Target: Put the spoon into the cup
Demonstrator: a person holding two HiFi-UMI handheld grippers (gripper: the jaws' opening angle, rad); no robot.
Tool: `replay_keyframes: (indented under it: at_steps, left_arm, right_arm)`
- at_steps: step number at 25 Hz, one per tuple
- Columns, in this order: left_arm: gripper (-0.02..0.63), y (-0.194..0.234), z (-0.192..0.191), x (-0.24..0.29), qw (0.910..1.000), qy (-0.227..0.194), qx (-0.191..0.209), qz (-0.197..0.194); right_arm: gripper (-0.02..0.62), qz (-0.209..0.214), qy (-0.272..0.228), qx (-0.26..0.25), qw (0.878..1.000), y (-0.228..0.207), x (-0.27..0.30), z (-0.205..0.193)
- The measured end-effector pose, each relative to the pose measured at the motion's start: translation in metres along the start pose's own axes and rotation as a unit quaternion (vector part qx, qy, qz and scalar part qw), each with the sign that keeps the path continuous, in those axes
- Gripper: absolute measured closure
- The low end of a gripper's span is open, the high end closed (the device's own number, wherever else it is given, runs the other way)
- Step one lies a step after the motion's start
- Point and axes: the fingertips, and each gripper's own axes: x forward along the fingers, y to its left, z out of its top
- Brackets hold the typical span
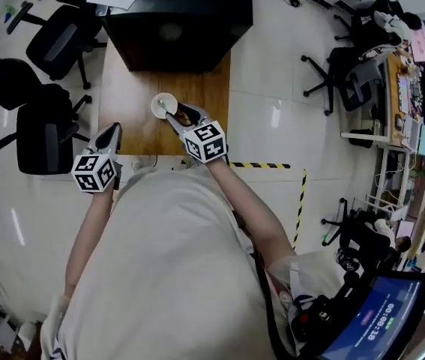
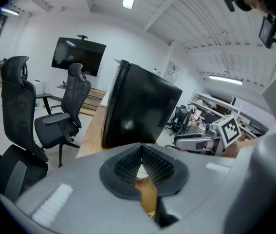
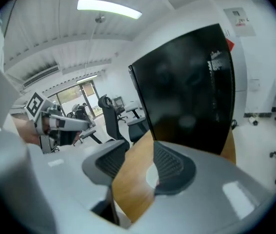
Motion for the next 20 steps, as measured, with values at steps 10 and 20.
replay_keyframes:
  at_steps: [10,20]
  left_arm:
    - [0.606,-0.022,0.048,-0.032,0.9948,-0.03,0.02,-0.095]
    - [0.606,-0.007,-0.009,-0.051,0.985,0.046,0.035,-0.162]
  right_arm:
    - [0.454,-0.063,-0.1,0.058,0.991,0.027,-0.049,0.06]
    - [0.457,-0.114,-0.129,0.114,0.978,0.072,-0.077,0.013]
